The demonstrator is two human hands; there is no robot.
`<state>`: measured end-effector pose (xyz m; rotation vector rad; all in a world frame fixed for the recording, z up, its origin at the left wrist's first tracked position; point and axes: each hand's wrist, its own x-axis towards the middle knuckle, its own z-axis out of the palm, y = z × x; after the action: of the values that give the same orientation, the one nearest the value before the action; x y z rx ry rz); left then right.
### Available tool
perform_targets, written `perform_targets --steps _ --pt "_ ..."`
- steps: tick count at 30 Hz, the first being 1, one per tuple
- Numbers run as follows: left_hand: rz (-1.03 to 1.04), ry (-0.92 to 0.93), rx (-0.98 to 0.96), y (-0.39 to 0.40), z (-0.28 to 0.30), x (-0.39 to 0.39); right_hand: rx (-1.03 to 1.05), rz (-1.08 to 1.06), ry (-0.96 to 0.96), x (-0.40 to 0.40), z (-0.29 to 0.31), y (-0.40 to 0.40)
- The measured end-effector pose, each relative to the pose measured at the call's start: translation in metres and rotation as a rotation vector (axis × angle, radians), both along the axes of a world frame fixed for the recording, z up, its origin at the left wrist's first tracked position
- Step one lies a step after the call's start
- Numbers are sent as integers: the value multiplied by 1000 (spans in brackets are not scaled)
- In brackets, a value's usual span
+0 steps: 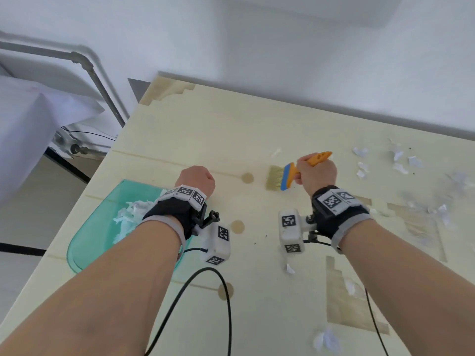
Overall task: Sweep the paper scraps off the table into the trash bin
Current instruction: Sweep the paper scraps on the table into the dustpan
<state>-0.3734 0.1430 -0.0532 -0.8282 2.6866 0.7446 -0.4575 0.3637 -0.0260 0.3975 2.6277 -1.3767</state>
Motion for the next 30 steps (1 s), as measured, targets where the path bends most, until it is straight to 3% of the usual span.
perform_targets --steps 3,6,10,14,19,23,26,28,30 --pt "7 8 10 2 -2 -3 -5 -121 47 -8 8 14" --pt "14 14 13 1 -1 -7 -235 -170 93 -17 13 2" --pt "14 28 13 0 1 -13 -418 -8 -32 -19 9 -36" --pt "3 33 13 1 -2 -19 -321 99 -45 -22 -2 -45" --pt "-13 42 -2 6 -7 -27 3 -127 30 -37 3 -4" --pt "-22 39 -2 14 -10 -34 -233 -253 90 -46 11 5" --pt "-27 40 -1 19 -11 -39 -468 -173 7 -51 10 -19" --pt "-34 38 -6 19 -11 -41 -482 -93 -61 -54 3 -34" --pt "-32 33 -12 17 -12 -45 -369 -84 -119 -59 -1 -36"
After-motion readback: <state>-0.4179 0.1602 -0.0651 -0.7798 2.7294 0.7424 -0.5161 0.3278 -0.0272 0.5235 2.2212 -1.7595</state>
